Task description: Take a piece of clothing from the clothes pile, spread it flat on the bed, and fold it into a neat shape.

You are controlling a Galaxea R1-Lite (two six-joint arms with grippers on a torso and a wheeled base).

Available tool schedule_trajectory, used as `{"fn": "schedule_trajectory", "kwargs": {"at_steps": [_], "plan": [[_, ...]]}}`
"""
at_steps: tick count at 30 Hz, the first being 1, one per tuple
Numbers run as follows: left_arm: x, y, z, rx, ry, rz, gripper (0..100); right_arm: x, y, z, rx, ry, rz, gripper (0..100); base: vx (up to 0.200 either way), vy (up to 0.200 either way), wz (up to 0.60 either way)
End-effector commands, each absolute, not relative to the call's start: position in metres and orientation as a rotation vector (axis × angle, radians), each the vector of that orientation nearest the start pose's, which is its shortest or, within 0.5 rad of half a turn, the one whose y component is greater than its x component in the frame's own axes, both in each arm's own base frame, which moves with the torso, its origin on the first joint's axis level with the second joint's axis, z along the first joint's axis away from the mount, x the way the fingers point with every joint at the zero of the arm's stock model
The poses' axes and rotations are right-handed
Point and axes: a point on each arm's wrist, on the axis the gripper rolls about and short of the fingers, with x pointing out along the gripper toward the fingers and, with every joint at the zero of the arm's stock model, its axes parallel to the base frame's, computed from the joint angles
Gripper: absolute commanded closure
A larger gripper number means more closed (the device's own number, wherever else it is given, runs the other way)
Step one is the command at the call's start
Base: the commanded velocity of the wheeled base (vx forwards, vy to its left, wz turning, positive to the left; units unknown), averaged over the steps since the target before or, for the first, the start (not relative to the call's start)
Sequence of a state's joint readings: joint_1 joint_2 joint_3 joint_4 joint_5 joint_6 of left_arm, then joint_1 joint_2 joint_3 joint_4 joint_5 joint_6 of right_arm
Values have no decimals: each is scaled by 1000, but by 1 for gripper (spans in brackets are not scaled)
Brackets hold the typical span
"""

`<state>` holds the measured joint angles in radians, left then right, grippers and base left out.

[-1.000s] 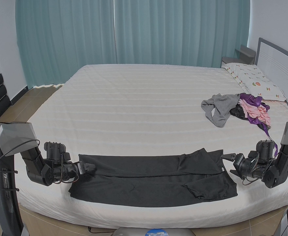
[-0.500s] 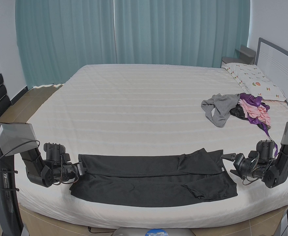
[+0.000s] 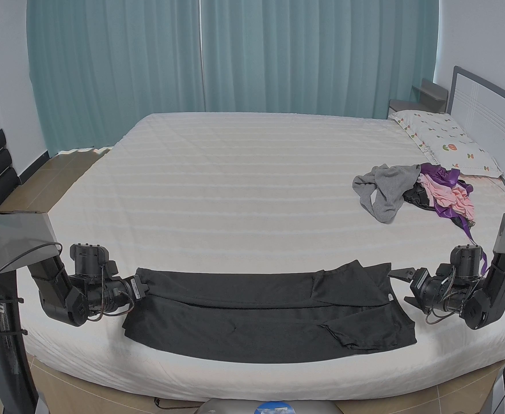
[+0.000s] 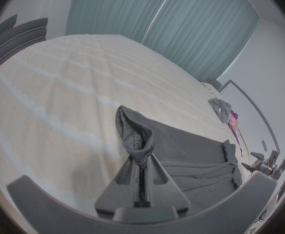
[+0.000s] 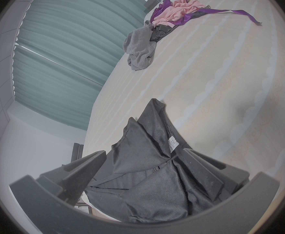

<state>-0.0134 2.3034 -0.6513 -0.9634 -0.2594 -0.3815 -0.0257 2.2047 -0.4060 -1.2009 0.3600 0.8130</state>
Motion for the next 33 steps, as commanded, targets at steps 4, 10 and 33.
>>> {"fn": "schedule_trajectory", "kwargs": {"at_steps": [4,10,33], "plan": [[340,-10,-3,-472,682,-130,100,296,0,-1,896,689,69,0,0,0,0],[340,-13,-8,-470,697,-134,100,296,1,-1,895,690,70,0,0,0,0],[352,-23,-5,-545,672,-137,100,295,-1,-1,899,690,67,0,-52,0,0]]}}
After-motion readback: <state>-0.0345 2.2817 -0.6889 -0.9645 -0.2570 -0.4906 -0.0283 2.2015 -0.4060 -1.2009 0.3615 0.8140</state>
